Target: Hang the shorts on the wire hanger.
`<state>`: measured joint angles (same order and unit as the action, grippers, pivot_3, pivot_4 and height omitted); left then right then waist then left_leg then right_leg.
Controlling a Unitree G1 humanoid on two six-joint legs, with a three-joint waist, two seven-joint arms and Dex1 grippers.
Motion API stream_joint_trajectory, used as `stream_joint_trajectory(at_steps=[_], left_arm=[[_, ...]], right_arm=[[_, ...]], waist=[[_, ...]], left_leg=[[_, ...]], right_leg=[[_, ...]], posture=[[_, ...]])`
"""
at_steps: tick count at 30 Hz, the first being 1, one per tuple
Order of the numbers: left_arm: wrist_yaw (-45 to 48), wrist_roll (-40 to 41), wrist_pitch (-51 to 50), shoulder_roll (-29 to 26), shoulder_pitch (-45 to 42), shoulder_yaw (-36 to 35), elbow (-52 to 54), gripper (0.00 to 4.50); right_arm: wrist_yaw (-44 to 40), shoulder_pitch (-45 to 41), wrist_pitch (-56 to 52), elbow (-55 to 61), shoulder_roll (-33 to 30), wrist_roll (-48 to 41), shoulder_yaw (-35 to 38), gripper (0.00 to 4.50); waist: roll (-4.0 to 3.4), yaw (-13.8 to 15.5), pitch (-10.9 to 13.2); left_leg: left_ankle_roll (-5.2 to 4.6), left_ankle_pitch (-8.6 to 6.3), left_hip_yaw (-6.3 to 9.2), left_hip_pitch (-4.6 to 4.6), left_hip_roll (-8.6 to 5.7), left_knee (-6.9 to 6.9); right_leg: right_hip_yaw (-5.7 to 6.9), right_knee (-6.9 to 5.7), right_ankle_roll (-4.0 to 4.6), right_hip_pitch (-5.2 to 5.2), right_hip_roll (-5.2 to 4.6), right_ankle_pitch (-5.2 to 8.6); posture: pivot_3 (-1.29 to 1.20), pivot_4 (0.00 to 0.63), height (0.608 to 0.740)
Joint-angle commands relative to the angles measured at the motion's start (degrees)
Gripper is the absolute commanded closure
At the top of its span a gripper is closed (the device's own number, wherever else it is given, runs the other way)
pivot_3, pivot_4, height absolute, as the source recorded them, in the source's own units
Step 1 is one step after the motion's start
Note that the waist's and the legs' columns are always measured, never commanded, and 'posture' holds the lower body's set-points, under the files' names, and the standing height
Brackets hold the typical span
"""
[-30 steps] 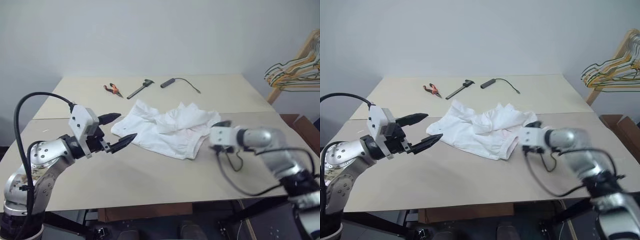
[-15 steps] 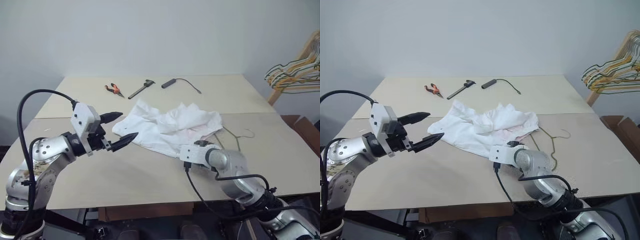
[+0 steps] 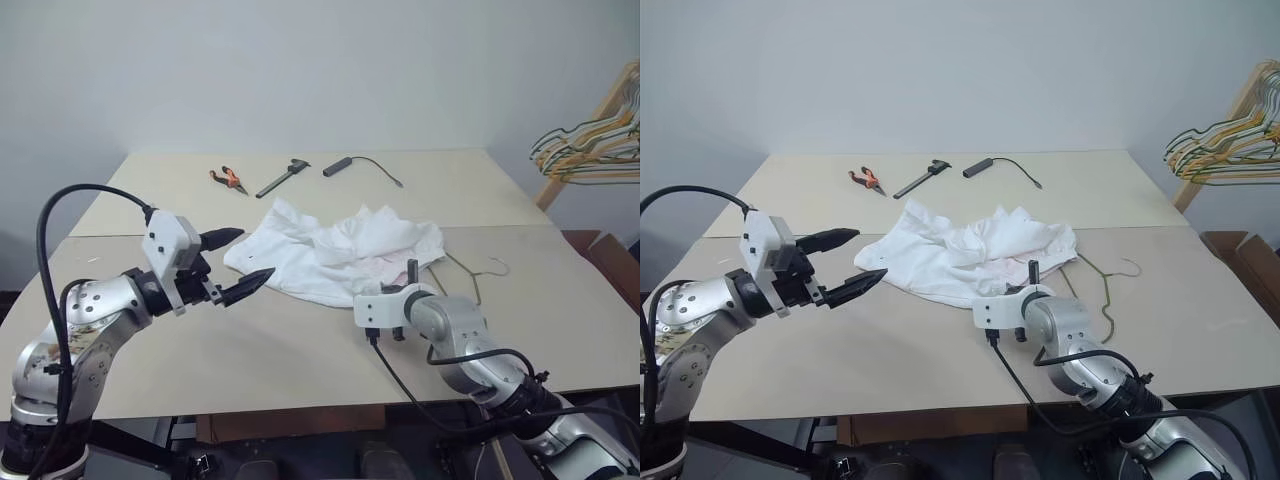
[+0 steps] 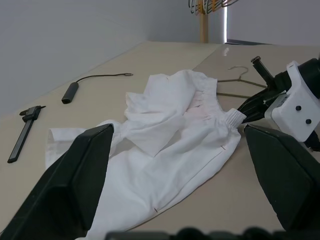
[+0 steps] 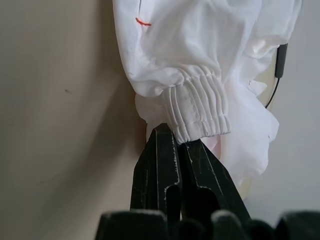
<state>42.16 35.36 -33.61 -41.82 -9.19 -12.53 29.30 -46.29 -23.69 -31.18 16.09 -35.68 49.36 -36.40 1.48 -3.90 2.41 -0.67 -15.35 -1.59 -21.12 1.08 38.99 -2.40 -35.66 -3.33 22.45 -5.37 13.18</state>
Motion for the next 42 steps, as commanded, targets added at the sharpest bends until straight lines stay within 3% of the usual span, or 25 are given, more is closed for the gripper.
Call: stream_joint_trajectory(at_steps=[1, 6, 14, 27, 33, 36, 41, 42], left_arm=[[-0.4, 0.3, 1.0, -0.1, -0.3, -1.1, 1.8, 0.0], [-0.5, 0.5, 0.9, -0.2, -0.2, -1.1, 1.9, 0.0], [-0.5, 0.6, 0.6, -0.4, -0.2, -1.1, 2.0, 0.0], [-0.9, 0.7, 0.4, -0.4, -0.8, -0.8, 2.2, 0.0], [-1.1, 0.8, 0.7, -0.3, -0.3, -1.0, 2.5, 0.0], [-1.2, 0.8, 0.8, -0.1, -0.1, -1.0, 2.7, 0.0], [-1.5, 0.8, 0.9, 0.3, -0.1, -0.7, 2.9, 0.0], [-1.5, 0.8, 1.0, 0.3, -0.1, -0.7, 2.9, 0.0]], right_arm=[[-1.5, 0.6, 1.2, 2.7, -1.4, 1.6, 2.8, 3.97], [-3.2, 2.6, -0.3, 5.4, -1.2, 3.9, 4.9, 2.45], [-6.3, 5.5, 2.1, 12.1, 0.1, 7.8, 5.5, 2.45], [-4.7, 5.1, 6.7, 4.0, 5.7, 13.4, 3.7, 2.45], [-10.1, 6.5, 8.3, 7.4, 4.7, 13.3, 5.2, 2.45], [-10.6, 6.8, 8.8, 7.8, 4.8, 13.4, 5.7, 1.85], [-8.5, 6.2, 9.3, 5.5, 6.1, 14.6, 5.8, 0.13], [-8.4, 6.1, 9.4, 5.1, 6.2, 14.7, 5.8, 0.03]], waist=[[0.01, 0.0, 0.0], [0.02, 0.1, 0.0], [0.05, 0.1, 0.2], [0.11, 0.3, 0.2], [0.11, 0.5, 0.2], [0.11, 0.6, 0.2], [0.11, 0.6, 0.2], [0.11, 0.6, 0.2]], left_leg=[[0.0, 0.0, 0.0, 0.0, 0.0, 0.0], [0.0, 0.0, 0.0, 0.01, 0.0, 0.0], [0.0, 0.0, 0.0, 0.01, 0.01, -0.02], [0.0, 0.0, 0.01, 0.02, 0.01, -0.03], [0.01, -0.01, 0.01, 0.02, 0.0, -0.05], [0.01, -0.01, 0.01, 0.02, 0.01, -0.05], [0.01, -0.01, 0.01, 0.03, 0.01, -0.05], [0.01, -0.01, 0.0, 0.03, 0.0, -0.05]], right_leg=[[0.0, 0.0, 0.0, 0.0, 0.0, 0.0], [0.0, 0.0, 0.01, 0.0, 0.0, 0.0], [0.0, 0.0, 0.0, 0.0, 0.0, 0.05], [0.01, 0.0, 0.01, 0.0, 0.0, 0.06], [0.01, 0.01, 0.0, 0.0, 0.0, 0.07], [0.01, 0.01, -0.01, 0.0, 0.0, 0.08], [0.02, 0.0, 0.0, -0.01, 0.0, 0.08], [0.02, 0.0, 0.0, 0.0, 0.0, 0.08]], posture=[[-0.04, 0.021, 0.74], [-0.04, 0.024, 0.74], [-0.04, 0.035, 0.74], [-0.03, 0.028, 0.74], [-0.03, 0.025, 0.74], [-0.03, 0.017, 0.74], [-0.03, 0.013, 0.74], [-0.03, 0.013, 0.74]])
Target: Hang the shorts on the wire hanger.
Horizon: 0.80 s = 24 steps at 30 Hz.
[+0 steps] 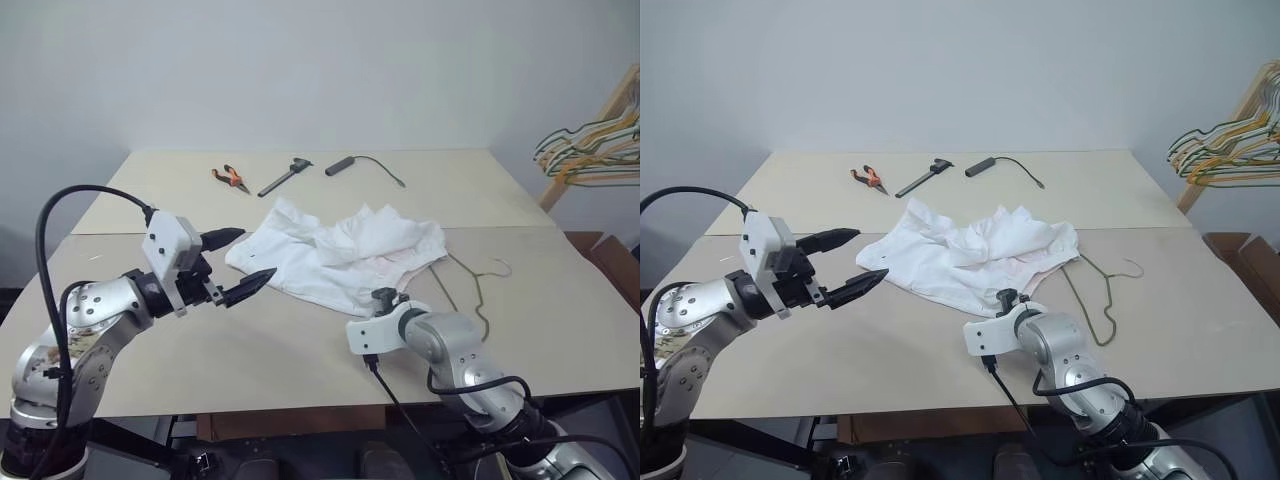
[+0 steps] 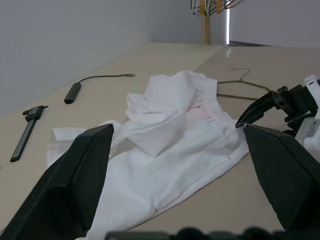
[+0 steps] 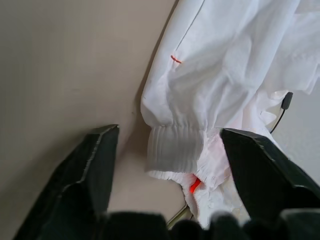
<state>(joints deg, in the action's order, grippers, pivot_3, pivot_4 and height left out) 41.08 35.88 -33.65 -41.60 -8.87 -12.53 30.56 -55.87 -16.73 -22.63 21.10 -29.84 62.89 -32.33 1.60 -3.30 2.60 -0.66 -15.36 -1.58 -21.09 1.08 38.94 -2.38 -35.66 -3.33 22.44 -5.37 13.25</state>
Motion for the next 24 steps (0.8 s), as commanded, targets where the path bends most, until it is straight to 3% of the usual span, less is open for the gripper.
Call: stream_joint_trajectory(at_steps=[1, 7, 8, 10, 21, 24], left_arm=[[-0.4, 0.2, 1.0, 0.1, -0.4, -0.7, 1.6, 0.0], [-0.5, 0.2, 1.0, 0.1, -0.7, -0.7, 1.6, 0.0], [-0.5, 0.2, 1.0, 0.2, -0.7, -0.7, 1.6, 0.0], [-0.6, 0.2, 0.9, 0.2, -0.7, -0.7, 1.7, 0.0], [-0.8, 0.4, 0.7, 0.0, -0.4, -1.0, 1.9, 0.0], [-0.4, -1.8, 1.4, -1.0, -0.2, 0.0, 1.2, 0.0]], right_arm=[[1.6, -0.9, 1.0, -0.5, 0.6, 1.3, 1.8, 0.03], [4.2, -1.2, 1.2, -5.5, 3.2, 2.7, 0.9, 0.03], [4.7, -1.5, 1.2, -6.2, 3.8, 3.0, 0.9, 0.2], [5.3, -2.1, 1.4, -7.3, 4.5, 3.3, 1.0, 0.64], [6.2, -2.0, 2.6, -8.6, 3.7, 4.3, 2.2, 4.48], [6.1, -2.0, 2.9, -7.6, 2.8, 3.1, 3.6, 4.48]], waist=[[0.01, 0.0, 0.0], [0.12, -0.3, -0.1], [0.16, -0.4, -0.1], [0.2, -0.6, -0.1], [0.18, -0.5, -0.1], [0.17, -0.5, -0.1]], left_leg=[[0.0, 0.0, 0.0, 0.0, 0.0, 0.0], [0.01, 0.0, 0.0, 0.07, 0.01, 0.0], [0.01, 0.0, 0.0, 0.12, 0.01, 0.01], [0.01, 0.0, 0.0, 0.22, 0.02, 0.01], [0.01, 0.0, 0.01, 0.07, 0.01, -0.01], [0.02, -0.01, 0.01, 0.06, 0.01, -0.01]], right_leg=[[0.0, 0.0, 0.0, 0.0, 0.0, 0.0], [0.0, -0.01, 0.01, -0.07, 0.01, 0.0], [0.0, -0.02, 0.01, -0.11, 0.01, -0.01], [0.0, -0.03, 0.01, -0.2, 0.01, -0.01], [-0.01, -0.02, 0.02, -0.06, 0.01, 0.0], [-0.01, -0.02, 0.01, -0.06, 0.01, 0.0]], posture=[[-0.03, 0.011, 0.74], [-0.02, 0.009, 0.74], [-0.02, 0.009, 0.74], [-0.02, 0.01, 0.74], [-0.03, 0.015, 0.74], [-0.04, 0.014, 0.74]])
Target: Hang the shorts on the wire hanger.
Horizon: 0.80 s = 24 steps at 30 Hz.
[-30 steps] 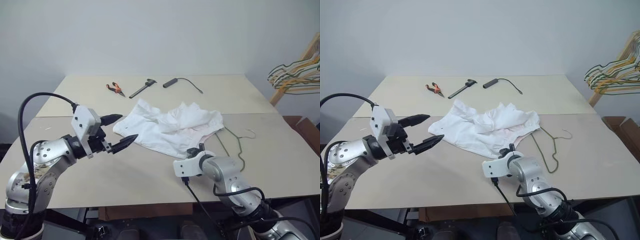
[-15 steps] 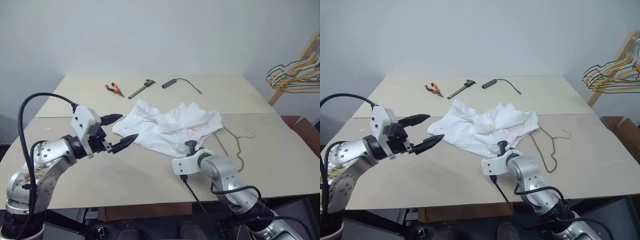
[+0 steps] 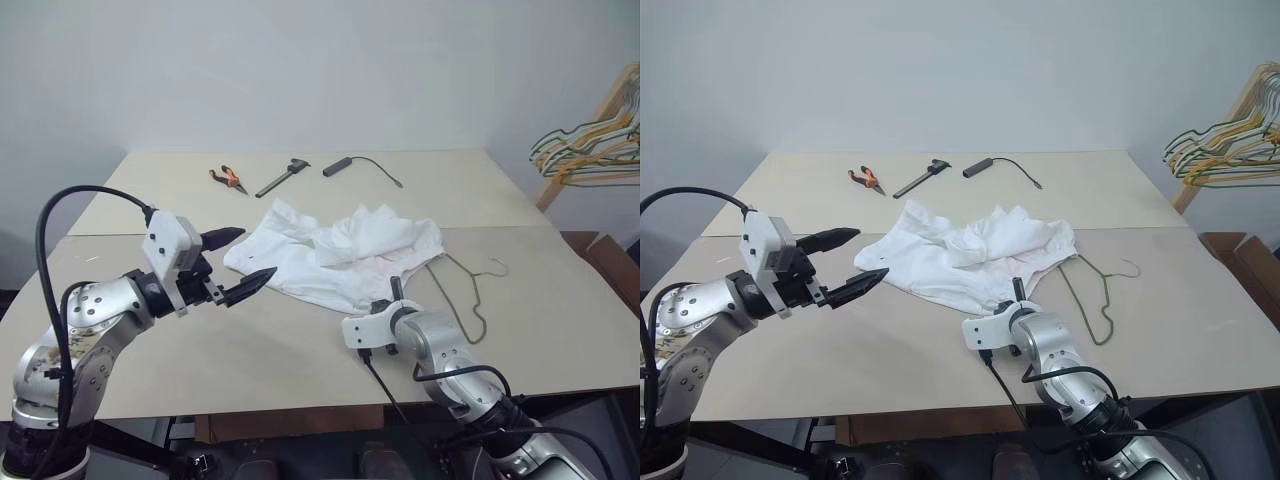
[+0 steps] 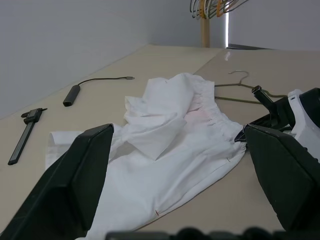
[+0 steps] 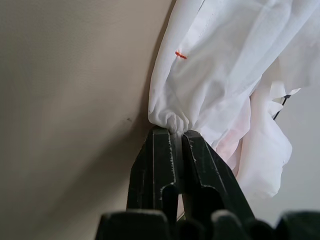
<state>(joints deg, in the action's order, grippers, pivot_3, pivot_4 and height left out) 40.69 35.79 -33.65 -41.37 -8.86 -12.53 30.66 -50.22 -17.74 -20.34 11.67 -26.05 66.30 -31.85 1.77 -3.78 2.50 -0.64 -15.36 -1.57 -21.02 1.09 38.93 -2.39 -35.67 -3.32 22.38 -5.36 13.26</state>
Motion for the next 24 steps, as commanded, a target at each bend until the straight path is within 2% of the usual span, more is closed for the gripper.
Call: stream_joint_trajectory(at_steps=[1, 4, 8, 11, 17, 24], left_arm=[[0.8, -3.8, 2.4, -2.5, 0.4, 0.6, 0.5, 0.0], [4.9, -11.2, 5.9, -8.9, 2.8, 2.7, -4.2, 0.0], [10.1, -17.8, 14.9, -13.2, 3.2, 5.6, -11.6, 0.0], [13.2, -23.5, 23.8, -15.0, 3.4, 8.4, -15.8, 0.0], [14.4, -38.3, 43.5, -17.1, 1.1, 16.6, -27.8, 0.0], [9.3, -48.7, 49.0, -9.9, -8.5, 24.1, -40.4, 0.0]], right_arm=[[0.5, -1.0, 1.4, 2.9, -1.8, -1.5, 4.0, 4.48], [-1.2, 0.1, 11.3, 8.2, -7.5, -15.3, 8.9, 4.48], [-1.8, 2.5, 25.9, 10.1, -14.9, -33.9, 14.7, 4.48], [-2.0, 3.7, 32.1, 8.7, -18.3, -41.6, 16.9, 4.48], [-1.2, 2.9, 40.1, 2.5, -24.2, -48.3, 21.0, 4.48], [-0.8, 2.1, 41.4, 1.4, -25.3, -50.3, 22.4, 4.48]], waist=[[0.0, 0.0, 0.0], [-0.15, -0.1, 0.1], [-0.17, 0.1, 0.1], [-0.16, 0.0, 0.1], [-0.16, -0.1, 0.1], [-0.15, -0.1, 0.1]], left_leg=[[0.0, 0.0, 0.0, 0.0, 0.0, 0.0], [0.0, 0.0, -0.01, -0.02, 0.0, -0.02], [0.01, -0.01, -0.01, -0.01, 0.02, -0.12], [0.08, -0.08, -0.02, -0.02, 0.04, -0.14], [0.08, -0.09, -0.11, -0.01, 0.07, -0.11], [0.07, -0.09, -0.13, -0.06, 0.08, -0.04]], right_leg=[[0.0, 0.0, 0.0, 0.0, 0.0, 0.0], [0.0, 0.01, 0.01, 0.03, 0.0, 0.01], [0.08, 0.04, 0.06, 0.05, 0.0, 0.14], [0.09, 0.08, 0.08, 0.04, -0.01, 0.22], [0.06, 0.03, 0.11, 0.06, -0.02, 0.21], [0.06, -0.03, 0.08, 0.08, 0.0, 0.2]], posture=[[-0.04, 0.014, 0.74], [-0.04, 0.013, 0.74], [-0.06, 0.009, 0.74], [-0.07, 0.007, 0.74], [-0.08, 0.002, 0.74], [-0.11, 0.0, 0.74]])
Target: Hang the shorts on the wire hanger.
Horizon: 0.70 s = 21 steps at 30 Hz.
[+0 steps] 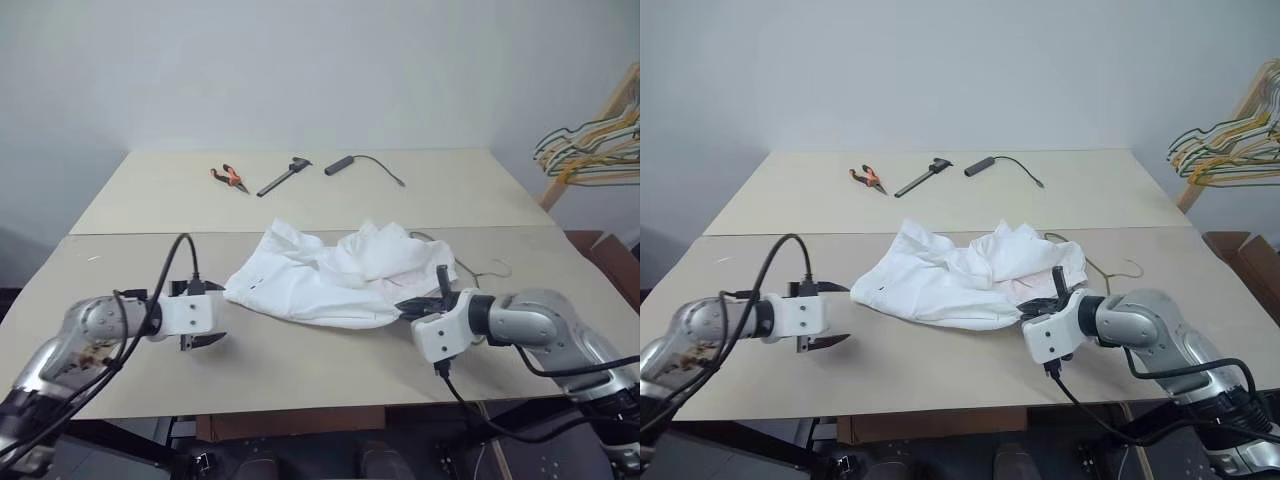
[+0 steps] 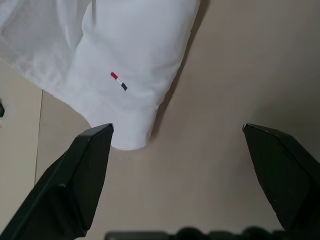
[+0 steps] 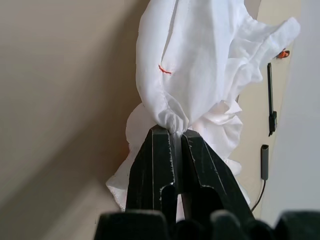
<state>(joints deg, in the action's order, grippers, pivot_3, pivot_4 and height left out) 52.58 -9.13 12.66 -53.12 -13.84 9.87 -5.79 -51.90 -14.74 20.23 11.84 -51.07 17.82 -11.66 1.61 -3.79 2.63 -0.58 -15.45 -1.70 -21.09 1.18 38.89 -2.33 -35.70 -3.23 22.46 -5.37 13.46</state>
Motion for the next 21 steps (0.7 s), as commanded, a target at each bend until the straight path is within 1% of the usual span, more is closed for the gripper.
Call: stream_joint_trajectory(at_steps=[1, 4, 7, 13, 17, 19, 21], left_arm=[[-3.0, -4.5, 3.4, 2.4, -4.3, 2.1, -5.2, 0.0], [-5.6, -8.1, 2.8, 6.4, -8.5, 4.6, -10.5, 0.0], [-9.5, -12.0, 2.3, 10.0, -12.8, 6.4, -17.1, 0.6], [-14.7, -14.8, 3.5, 15.9, -20.7, 8.3, -29.7, 2.57], [-16.3, -14.9, 5.6, 17.0, -24.1, 8.2, -34.5, 3.9], [-12.1, -12.0, 8.3, 15.3, -24.2, 7.2, -33.6, 4.48], [-2.2, -7.0, 8.4, 11.9, -23.0, 6.3, -29.8, 4.48]], right_arm=[[0.9, -0.9, 0.7, 1.4, -0.2, -1.9, 2.2, 4.48], [1.2, -0.6, 0.3, 2.1, 0.0, -2.3, 2.4, 4.48], [1.5, -0.3, -0.1, 2.4, -0.1, -2.4, 3.0, 4.5], [2.1, -0.4, -0.7, 2.4, -0.2, -2.2, 3.7, 4.5], [2.3, -0.9, -0.6, 1.5, -0.5, -2.3, 3.8, 4.5], [2.1, -1.1, -1.2, 1.0, -0.4, -3.5, 4.2, 4.5], [1.4, -1.4, -2.0, 0.3, -0.2, -5.6, 4.5, 4.5]], waist=[[0.01, -0.1, 0.0], [-0.04, -0.1, 0.0], [-0.08, -0.1, -0.1], [-0.07, -0.3, -0.1], [-0.06, -0.4, -0.1], [-0.06, -0.8, -0.1], [-0.04, -1.3, -0.1]], left_leg=[[-0.02, -0.01, 0.0, 0.0, 0.0, 0.01], [-0.03, -0.02, -0.01, 0.0, -0.02, 0.03], [-0.03, -0.01, -0.01, 0.08, -0.04, 0.08], [-0.03, -0.01, 0.0, 0.1, -0.06, 0.1], [-0.03, -0.01, 0.0, 0.02, -0.06, 0.1], [-0.04, -0.02, 0.0, 0.0, -0.06, 0.09], [-0.04, -0.02, 0.0, -0.04, -0.05, 0.09]], right_leg=[[0.0, 0.0, 0.0, 0.0, 0.0, 0.0], [-0.02, -0.03, -0.01, -0.01, -0.02, -0.01], [-0.01, -0.08, -0.03, -0.12, -0.02, -0.01], [-0.02, -0.08, -0.05, -0.13, -0.01, -0.01], [-0.02, -0.07, -0.05, -0.08, -0.01, -0.02], [-0.05, -0.06, -0.06, -0.04, -0.01, -0.02], [-0.05, -0.06, -0.06, 0.0, -0.02, -0.01]], posture=[[-0.11, 0.0, 0.74], [-0.13, 0.0, 0.74], [-0.14, 0.0, 0.74], [-0.15, 0.0, 0.74], [-0.16, 0.0, 0.74], [-0.16, 0.0, 0.74], [-0.15, 0.0, 0.74]])
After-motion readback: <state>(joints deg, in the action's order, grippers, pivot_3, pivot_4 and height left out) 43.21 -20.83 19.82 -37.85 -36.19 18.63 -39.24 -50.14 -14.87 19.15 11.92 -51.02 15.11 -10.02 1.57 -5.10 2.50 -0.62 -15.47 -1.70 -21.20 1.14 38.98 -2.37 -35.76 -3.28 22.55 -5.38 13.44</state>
